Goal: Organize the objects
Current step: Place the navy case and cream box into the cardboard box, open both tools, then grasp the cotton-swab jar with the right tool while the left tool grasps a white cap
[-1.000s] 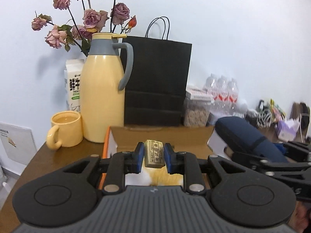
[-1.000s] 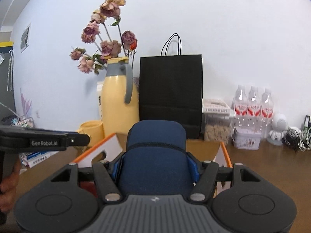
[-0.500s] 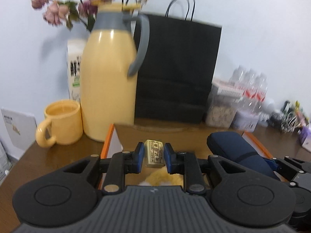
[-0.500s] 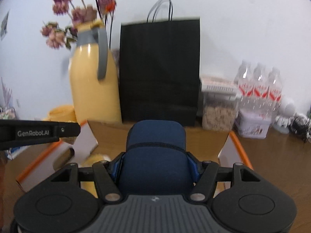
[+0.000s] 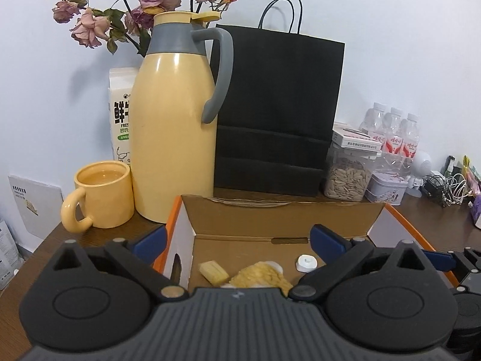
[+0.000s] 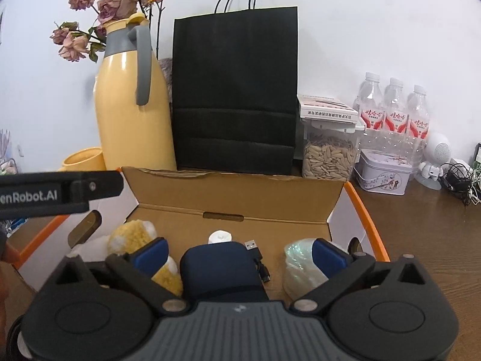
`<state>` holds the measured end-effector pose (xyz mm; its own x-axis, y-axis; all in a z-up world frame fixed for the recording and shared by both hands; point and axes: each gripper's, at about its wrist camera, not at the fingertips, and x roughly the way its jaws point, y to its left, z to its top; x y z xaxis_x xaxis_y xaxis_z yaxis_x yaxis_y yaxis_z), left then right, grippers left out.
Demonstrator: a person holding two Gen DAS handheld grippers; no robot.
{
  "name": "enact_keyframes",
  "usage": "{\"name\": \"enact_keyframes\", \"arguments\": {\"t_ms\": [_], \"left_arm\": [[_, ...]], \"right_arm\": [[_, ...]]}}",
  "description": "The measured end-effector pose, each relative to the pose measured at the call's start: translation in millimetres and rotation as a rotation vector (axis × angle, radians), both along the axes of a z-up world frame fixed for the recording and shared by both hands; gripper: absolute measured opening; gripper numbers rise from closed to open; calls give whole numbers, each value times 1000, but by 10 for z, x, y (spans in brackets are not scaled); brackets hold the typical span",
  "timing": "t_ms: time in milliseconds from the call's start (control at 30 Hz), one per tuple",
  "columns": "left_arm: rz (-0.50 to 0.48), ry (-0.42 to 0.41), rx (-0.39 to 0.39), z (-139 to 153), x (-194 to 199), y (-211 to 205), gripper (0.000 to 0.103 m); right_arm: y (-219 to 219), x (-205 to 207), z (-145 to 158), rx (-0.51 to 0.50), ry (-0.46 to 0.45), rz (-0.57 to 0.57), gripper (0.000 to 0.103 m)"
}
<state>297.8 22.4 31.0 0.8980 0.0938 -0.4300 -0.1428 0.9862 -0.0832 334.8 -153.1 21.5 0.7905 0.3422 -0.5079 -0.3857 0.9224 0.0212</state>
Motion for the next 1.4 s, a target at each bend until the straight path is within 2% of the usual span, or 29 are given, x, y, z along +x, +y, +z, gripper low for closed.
{"name": "enact_keyframes", "arguments": {"t_ms": [200, 433, 633, 833, 1100, 1400], "left_arm": [[-10, -28, 0, 108, -123, -11, 103], [-39, -81, 32, 311, -477, 10, 103], [-43, -79, 57, 350, -808, 132, 103], [-29, -35, 79, 241, -1071, 251, 103], [-29, 35, 80, 25, -1342, 334, 103], [-16, 105, 65, -152, -1508, 387, 103]], "right_arm": [[-63, -105, 132, 21, -35, 15, 103], [-320, -467, 430, 79, -113, 43, 103], [-583, -840, 539, 42, -142, 50, 103], [-824, -1118, 395, -9, -92, 24, 103], [-999, -1344, 64, -28, 11, 6, 103], [-1035, -1317, -113, -34, 62, -23, 101]]}}
